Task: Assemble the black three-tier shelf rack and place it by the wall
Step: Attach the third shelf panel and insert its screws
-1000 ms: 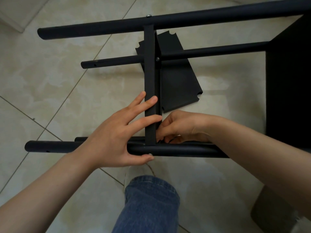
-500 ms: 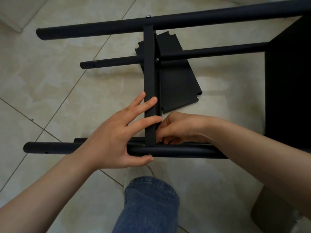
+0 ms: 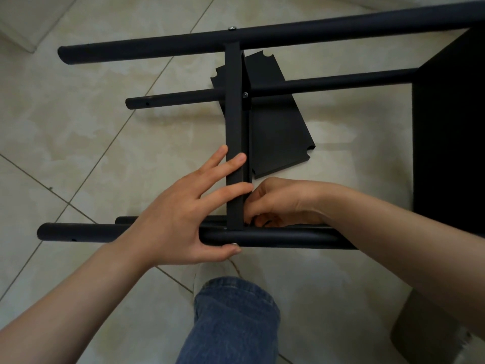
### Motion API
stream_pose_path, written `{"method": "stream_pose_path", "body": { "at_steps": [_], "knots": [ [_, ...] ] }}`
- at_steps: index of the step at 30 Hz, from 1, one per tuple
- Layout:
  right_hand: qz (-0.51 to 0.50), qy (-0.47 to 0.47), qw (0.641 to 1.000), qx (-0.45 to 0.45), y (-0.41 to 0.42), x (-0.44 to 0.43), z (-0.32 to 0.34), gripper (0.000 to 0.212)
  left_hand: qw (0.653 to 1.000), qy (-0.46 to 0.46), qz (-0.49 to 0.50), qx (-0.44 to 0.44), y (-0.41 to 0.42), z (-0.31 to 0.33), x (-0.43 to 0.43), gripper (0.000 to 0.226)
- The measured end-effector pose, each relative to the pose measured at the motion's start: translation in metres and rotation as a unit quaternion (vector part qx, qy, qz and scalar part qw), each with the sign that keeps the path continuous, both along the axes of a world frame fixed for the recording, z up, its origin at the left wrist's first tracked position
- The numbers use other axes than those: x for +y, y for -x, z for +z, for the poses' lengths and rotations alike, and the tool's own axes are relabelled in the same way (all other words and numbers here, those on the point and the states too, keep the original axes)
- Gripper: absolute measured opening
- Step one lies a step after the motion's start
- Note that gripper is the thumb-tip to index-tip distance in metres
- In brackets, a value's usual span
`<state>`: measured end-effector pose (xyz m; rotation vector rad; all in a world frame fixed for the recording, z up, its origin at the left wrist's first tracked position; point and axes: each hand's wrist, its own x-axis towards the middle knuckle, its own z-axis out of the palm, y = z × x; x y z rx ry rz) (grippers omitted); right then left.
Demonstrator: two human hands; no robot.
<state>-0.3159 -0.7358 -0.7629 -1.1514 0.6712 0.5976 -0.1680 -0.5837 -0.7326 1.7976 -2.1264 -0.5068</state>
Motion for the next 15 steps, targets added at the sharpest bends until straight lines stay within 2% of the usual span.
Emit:
{"method": "stream_pose_path", "body": {
  "at_steps": [7,10,13,15],
  "knots": [
    [0.003,-0.027,1.000,-0.001,0.0005,-0.0038,0.0003,0.007,1.000,-0.001,-0.002,-0.007,-0.0012,-0.0019,0.0001,0.080],
    [0.010,-0.003,1.000,0.005,-0.0007,-0.0021,0.0000,0.012,1.000,0.004,-0.003,-0.014,-0.0016,-0.0021,0.0002,0.080],
    [0.002,0.002,1.000,-0.004,-0.0004,0.0007,-0.0003,0.007,1.000,0.011,-0.004,-0.022,-0.0015,-0.0024,0.0005,0.081],
    [-0.005,-0.013,1.000,-0.007,0.0009,-0.0013,-0.0008,0.015,1.000,0.012,-0.005,-0.026,-0.0014,-0.0025,0.0005,0.081]
  ]
}}
